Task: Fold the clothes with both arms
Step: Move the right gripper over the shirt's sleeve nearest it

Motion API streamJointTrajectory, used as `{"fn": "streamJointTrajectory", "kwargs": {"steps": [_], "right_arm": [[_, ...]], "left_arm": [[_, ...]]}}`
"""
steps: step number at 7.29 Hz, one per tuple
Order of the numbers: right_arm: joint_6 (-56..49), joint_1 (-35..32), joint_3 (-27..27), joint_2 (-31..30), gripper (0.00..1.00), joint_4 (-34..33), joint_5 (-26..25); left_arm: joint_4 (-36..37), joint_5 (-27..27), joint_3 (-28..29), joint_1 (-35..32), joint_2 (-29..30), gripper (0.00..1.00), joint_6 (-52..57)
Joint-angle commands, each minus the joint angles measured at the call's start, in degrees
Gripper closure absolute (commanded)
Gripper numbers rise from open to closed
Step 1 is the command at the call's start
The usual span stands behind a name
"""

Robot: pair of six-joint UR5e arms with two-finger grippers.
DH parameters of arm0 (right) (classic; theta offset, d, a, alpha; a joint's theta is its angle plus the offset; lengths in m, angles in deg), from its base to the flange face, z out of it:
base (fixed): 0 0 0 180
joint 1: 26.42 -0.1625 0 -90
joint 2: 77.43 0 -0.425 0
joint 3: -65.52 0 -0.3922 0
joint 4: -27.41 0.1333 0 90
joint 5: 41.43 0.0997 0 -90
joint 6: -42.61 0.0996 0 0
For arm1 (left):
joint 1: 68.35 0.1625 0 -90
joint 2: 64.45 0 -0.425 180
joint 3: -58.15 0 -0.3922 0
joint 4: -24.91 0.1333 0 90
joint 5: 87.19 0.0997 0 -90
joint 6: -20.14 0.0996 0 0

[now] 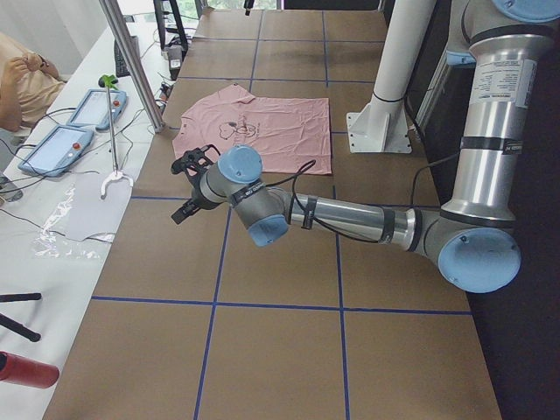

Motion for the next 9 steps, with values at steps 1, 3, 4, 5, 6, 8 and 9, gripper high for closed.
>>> {"fn": "streamJointTrajectory", "kwargs": {"steps": [1, 3, 4, 5, 6, 8, 9], "right_arm": [[13.99, 10.68, -3.63, 7.91, 0.08, 1.09, -11.14], [24.28, 20.02, -10.63, 15.37, 0.28, 2.31, -21.48], [25.89, 21.8, -15.12, 16.11, 0.3, 8.5, -23.42], [27.21, 23.56, -16.73, 16.2, 0.31, 10.21, -23.96], [27.31, 24.88, -17.79, 16.2, 0.34, 10.4, -25.88], [28.36, 26.12, -19.11, 17.25, 0.37, 10.41, -26.78], [28.37, 27.08, -20.07, 17.6, 0.37, 10.41, -28.17]], "left_arm": [[-0.54, -0.31, 0.05, 1.35, 0.15, 0.0, -2.37], [-0.63, -0.31, -0.21, 1.8, 0.15, 0.0, -2.37], [-0.63, -0.31, -0.21, 2.23, 0.23, 0.0, -2.37], [-0.63, -0.31, -0.3, 2.32, 0.23, 0.0, -2.37], [-0.63, -0.31, -0.3, 2.32, 0.23, 0.0, -2.28], [-0.63, -0.31, -0.3, 2.32, 0.23, 0.0, -2.28], [-0.63, -0.22, -0.3, 2.32, 0.23, 0.0, -2.28]]}}
